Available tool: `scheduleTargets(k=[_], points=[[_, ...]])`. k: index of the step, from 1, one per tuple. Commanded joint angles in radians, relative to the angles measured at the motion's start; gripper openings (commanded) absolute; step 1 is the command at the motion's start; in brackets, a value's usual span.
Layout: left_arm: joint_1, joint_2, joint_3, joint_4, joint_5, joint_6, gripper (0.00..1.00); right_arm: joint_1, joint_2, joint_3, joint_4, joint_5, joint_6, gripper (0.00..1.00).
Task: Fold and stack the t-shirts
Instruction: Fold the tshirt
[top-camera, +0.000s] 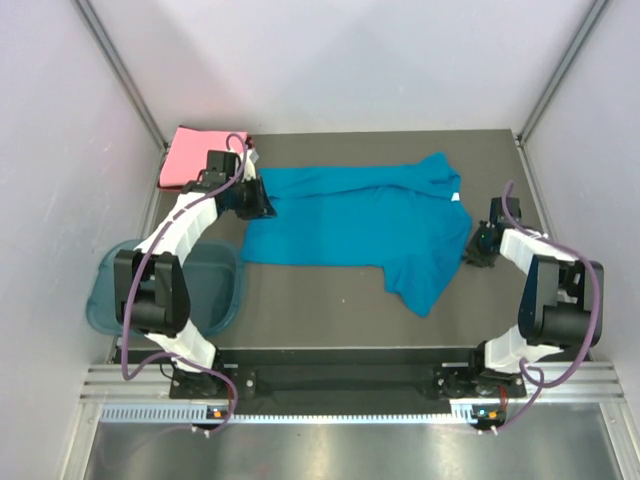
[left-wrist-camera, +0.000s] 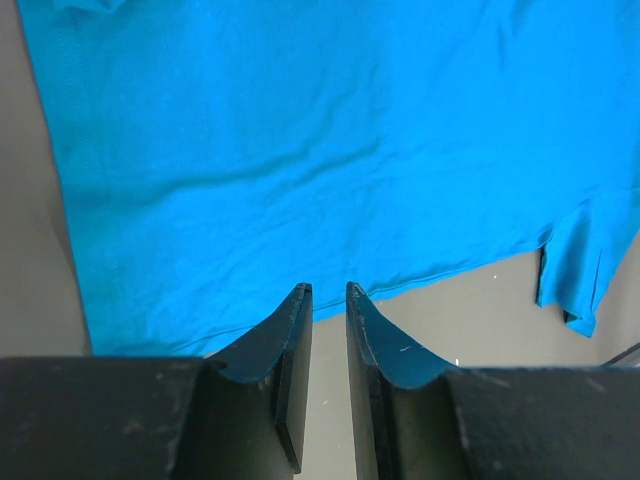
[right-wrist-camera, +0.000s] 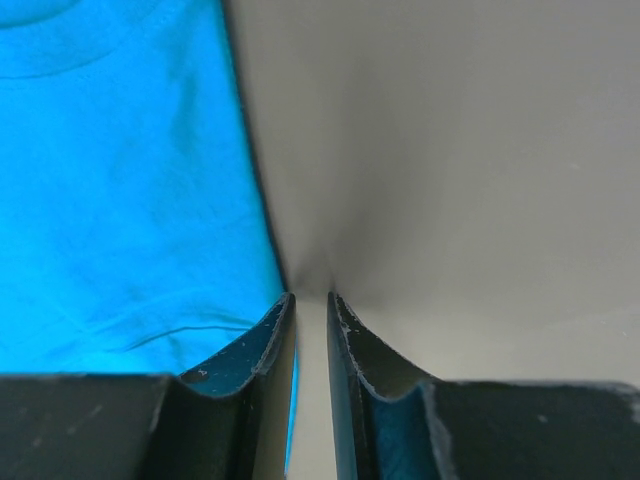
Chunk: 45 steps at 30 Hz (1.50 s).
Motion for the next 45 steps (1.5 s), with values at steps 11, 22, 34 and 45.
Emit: scheduleTargets(k=[11,22,34,45], points=[[-0.002,-0.029,0.01,-0.007,0.017,-0.009,0.26,0.067,-0.097,0.014,-0.069,0.031,0.031,0.29],[-0.002,-0.046,0.004,-0.018,0.002,-0.005,0.26,0.104,-0.007,0.015,-0.091,0.191,0.001,0.23],[-0.031,-0.032,0.008,-0.016,-0.121,-0.039,0.26,0.073,0.021,0.073,-0.136,0.309,-0.141,0.0],[-0.095,-0.034,-0.018,-0.012,-0.132,-0.06,0.26,0.15,-0.082,0.107,-0.167,0.176,-0.045,0.05]])
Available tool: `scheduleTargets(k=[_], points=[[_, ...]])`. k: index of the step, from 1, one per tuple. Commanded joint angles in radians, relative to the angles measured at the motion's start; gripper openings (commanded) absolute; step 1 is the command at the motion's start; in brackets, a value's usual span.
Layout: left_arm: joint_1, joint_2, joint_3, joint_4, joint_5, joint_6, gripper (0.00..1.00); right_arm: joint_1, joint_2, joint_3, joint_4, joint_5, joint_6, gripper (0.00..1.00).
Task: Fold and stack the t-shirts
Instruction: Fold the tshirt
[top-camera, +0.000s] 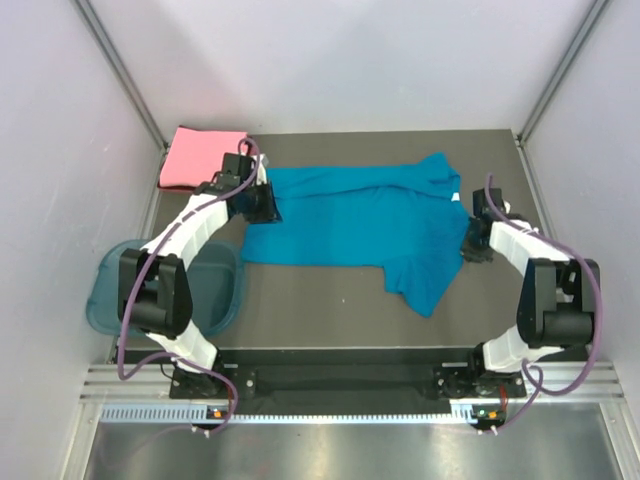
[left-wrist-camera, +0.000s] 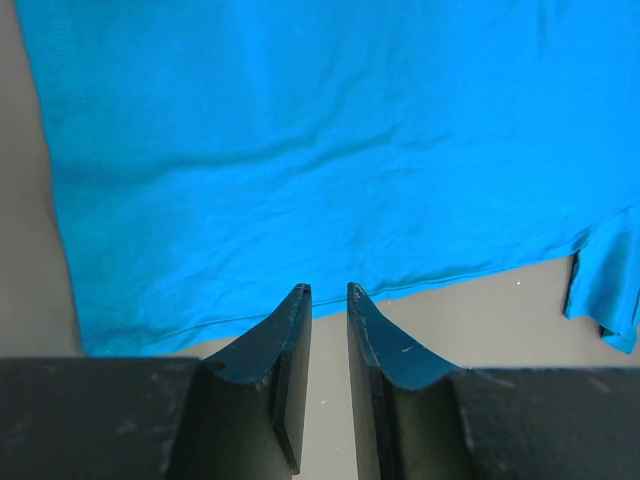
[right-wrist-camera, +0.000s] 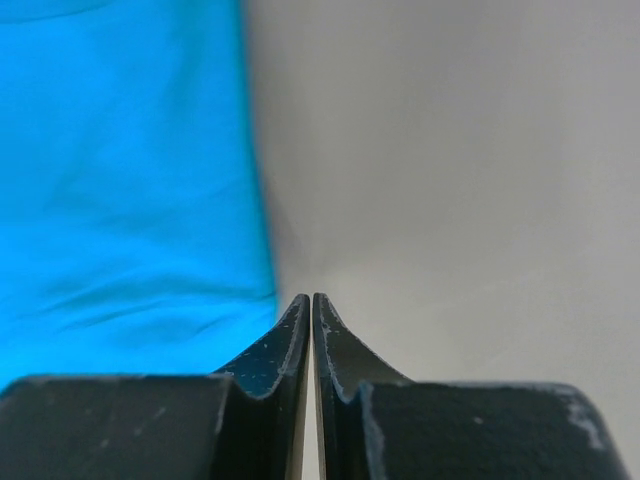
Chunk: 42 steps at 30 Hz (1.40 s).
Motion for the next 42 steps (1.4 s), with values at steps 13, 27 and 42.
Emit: scheduleTargets(k=[13,27,42], points=[[-0.101,0.028,-0.068,0.02,-0.184,-0.09,0.25,0.097,-0.013,-0.118,0.115,-0.134,0.13,0.07],[-0.138,-0.032,-0.125,0.067,-0.287,-0.164,0.25,-0.011,-0.054,-0.129,0.032,0.028,-0.003,0.05],[-0.187,0.009,-0.172,0.097,-0.436,-0.216,0.24,-0.066,-0.038,-0.098,0.015,-0.051,-0.013,0.13]])
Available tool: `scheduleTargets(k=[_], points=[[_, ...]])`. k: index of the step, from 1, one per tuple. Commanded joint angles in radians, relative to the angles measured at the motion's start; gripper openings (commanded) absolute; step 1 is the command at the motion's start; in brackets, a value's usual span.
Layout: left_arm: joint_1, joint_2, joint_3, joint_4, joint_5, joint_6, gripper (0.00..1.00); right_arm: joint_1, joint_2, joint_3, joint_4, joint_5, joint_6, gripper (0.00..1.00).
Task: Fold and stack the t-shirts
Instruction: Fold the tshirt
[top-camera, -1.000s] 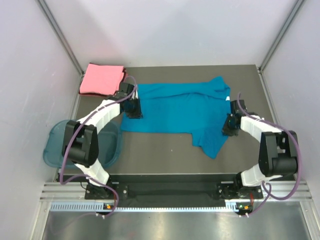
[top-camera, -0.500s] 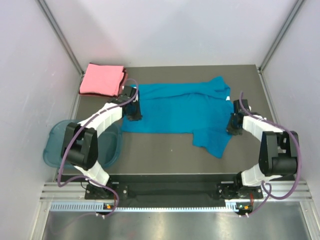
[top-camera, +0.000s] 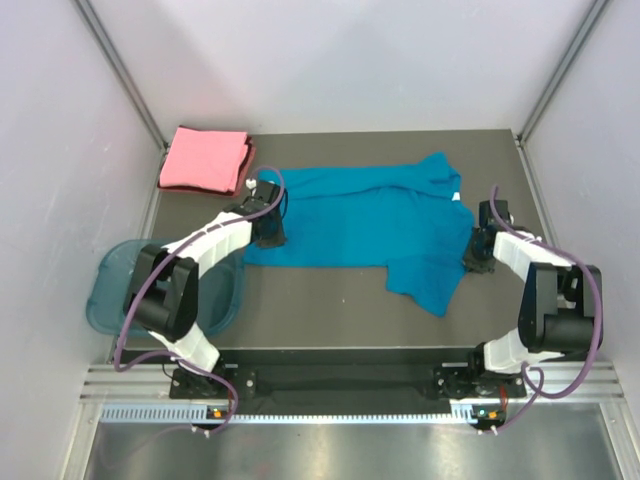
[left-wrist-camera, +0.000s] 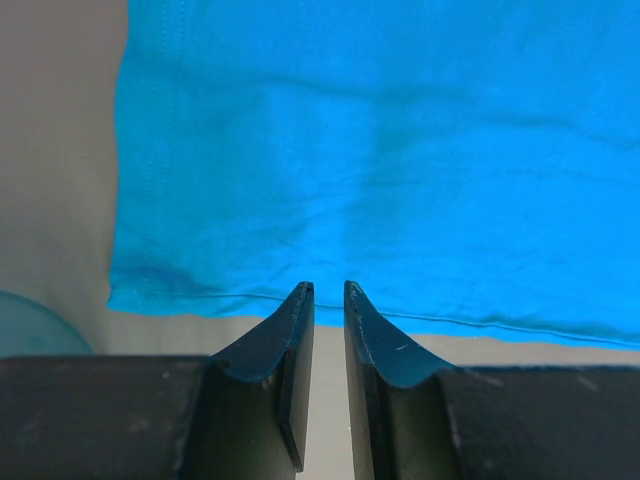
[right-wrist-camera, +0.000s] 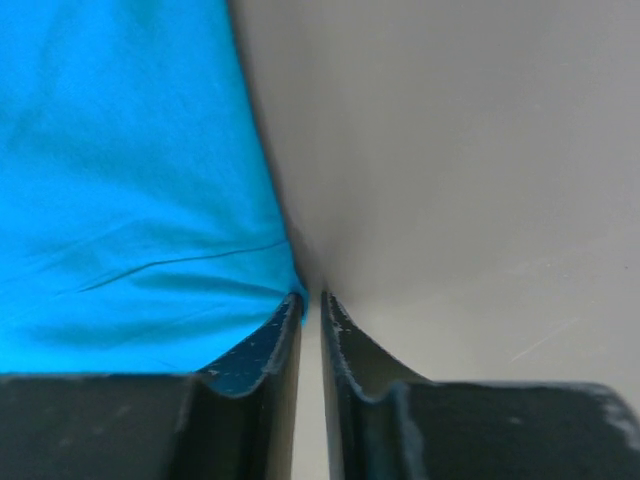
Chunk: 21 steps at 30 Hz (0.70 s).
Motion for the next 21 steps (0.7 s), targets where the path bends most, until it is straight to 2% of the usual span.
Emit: scheduleTargets(k=[1,5,21], points=[[0.001,0.005,0.0,0.056,0.011,-0.02,0.24,-0.019,-0.007,0.015,-0.053,0.013,-0.018,0.16],[0.001,0.032,-0.027,0.09,0.077,-0.057,0.23,-0.019,-0.052,0.012,-0.055,0.016,-0.001,0.28],[0.001,0.058,-0.061,0.099,0.037,-0.049,0.23,-0.012,-0.064,-0.003,0.043,-0.059,0.06,0.27]])
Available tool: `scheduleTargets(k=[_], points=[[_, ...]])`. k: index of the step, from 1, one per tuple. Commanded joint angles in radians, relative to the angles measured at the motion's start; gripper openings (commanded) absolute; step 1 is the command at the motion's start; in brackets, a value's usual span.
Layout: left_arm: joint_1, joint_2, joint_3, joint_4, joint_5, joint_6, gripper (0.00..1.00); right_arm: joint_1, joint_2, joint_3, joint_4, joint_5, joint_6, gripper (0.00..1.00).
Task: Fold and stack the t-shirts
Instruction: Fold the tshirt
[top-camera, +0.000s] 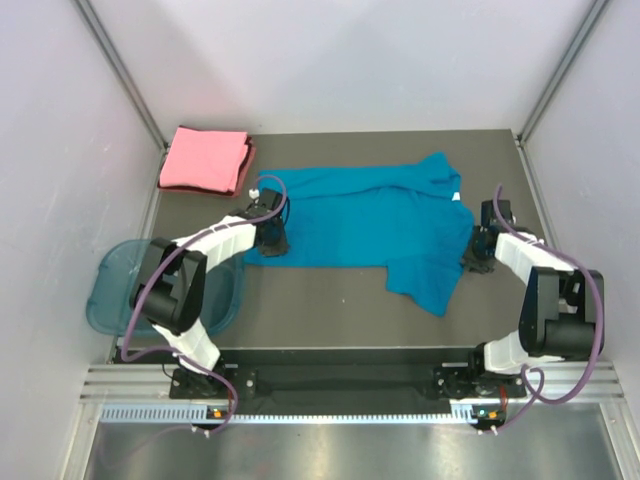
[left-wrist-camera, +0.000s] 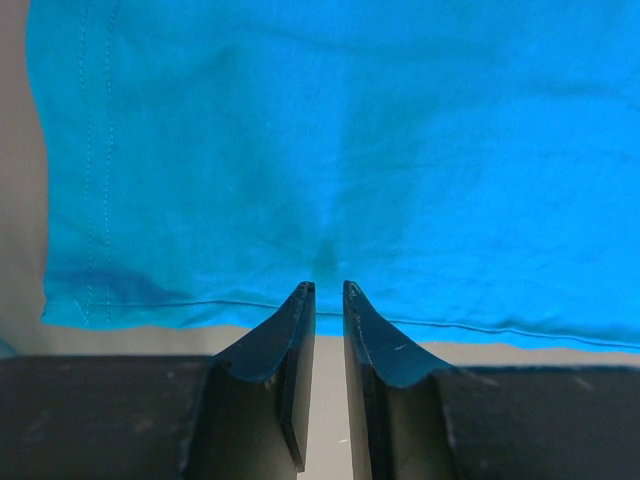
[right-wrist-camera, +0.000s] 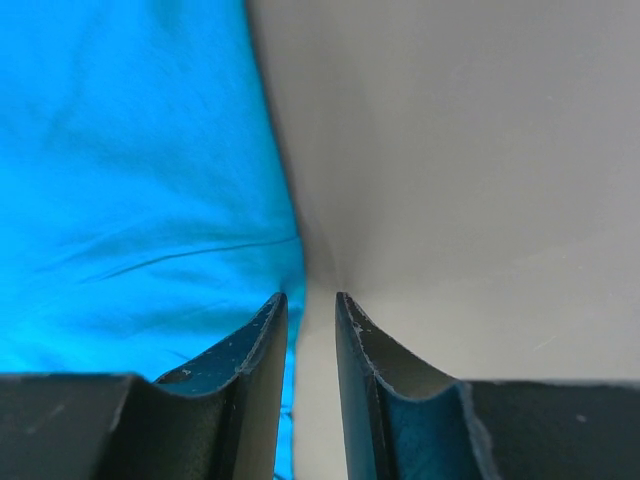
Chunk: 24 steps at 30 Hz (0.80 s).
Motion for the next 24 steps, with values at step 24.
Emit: scheduleTargets(k=[24], points=[[-0.039,-0.007,-0.068,0.058,0.077,-0.098,0.2,-0.006,-0.064,0.058,-0.064,0.295,-0.024,0.0]])
